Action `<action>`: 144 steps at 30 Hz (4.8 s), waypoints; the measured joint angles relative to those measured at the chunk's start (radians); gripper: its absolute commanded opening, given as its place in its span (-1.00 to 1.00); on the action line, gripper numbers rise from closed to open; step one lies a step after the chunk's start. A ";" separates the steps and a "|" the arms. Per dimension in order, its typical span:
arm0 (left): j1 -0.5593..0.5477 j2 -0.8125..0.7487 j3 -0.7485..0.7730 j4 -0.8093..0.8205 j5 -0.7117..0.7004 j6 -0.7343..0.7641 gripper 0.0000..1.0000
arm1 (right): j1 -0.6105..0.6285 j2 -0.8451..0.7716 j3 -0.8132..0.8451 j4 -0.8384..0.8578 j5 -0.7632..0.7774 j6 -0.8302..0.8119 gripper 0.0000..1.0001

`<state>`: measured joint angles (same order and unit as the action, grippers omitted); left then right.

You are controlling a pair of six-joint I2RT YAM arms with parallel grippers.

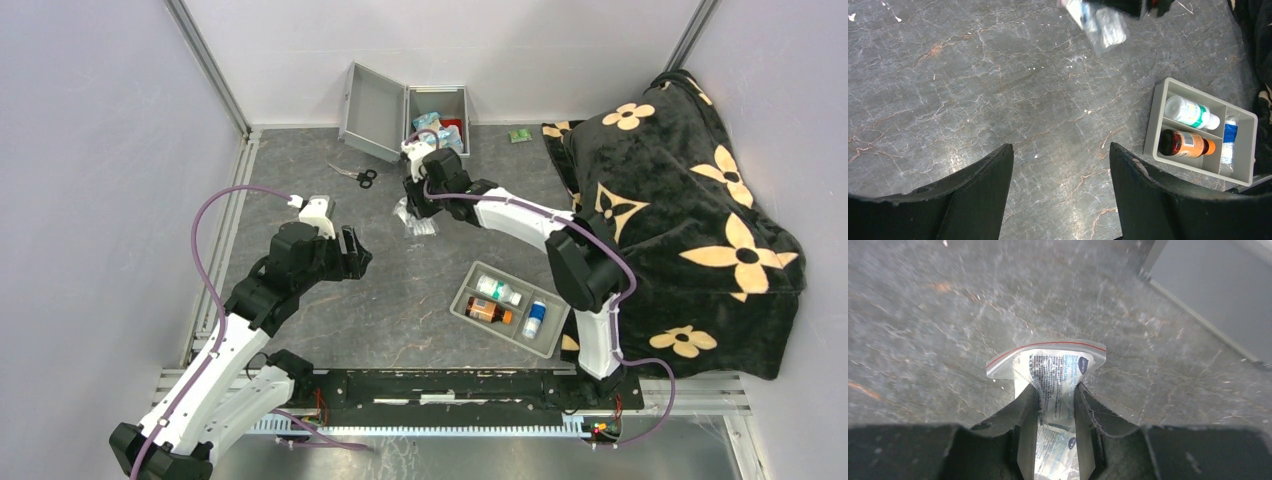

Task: Organize the medicine kit
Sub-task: Pick up the medical item at the center of the board, then place the medical item at the medicine box, then move the medical item to the center of the board.

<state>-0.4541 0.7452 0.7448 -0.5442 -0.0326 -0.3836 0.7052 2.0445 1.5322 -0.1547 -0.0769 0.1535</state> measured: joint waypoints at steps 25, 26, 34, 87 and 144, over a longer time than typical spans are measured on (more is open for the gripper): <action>0.000 -0.014 0.000 0.000 -0.004 0.000 0.54 | -0.293 0.305 0.562 0.214 -0.009 0.218 -0.40; 0.000 -0.015 0.000 0.000 -0.004 0.000 0.54 | -0.291 0.317 0.562 0.232 0.001 0.225 -0.38; 0.000 -0.015 0.000 0.000 -0.004 0.000 0.54 | -0.284 0.344 0.562 0.349 0.048 0.231 0.33; 0.000 0.047 0.000 -0.001 -0.003 0.000 0.54 | -0.562 0.609 0.568 0.587 0.402 0.480 -0.36; 0.000 0.067 0.000 -0.001 -0.003 0.000 0.54 | -0.580 0.224 -0.028 0.409 -0.071 0.204 -1.00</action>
<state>-0.4541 0.8120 0.7448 -0.5453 -0.0357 -0.3836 0.1249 2.2688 1.5043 0.2546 -0.1478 0.3576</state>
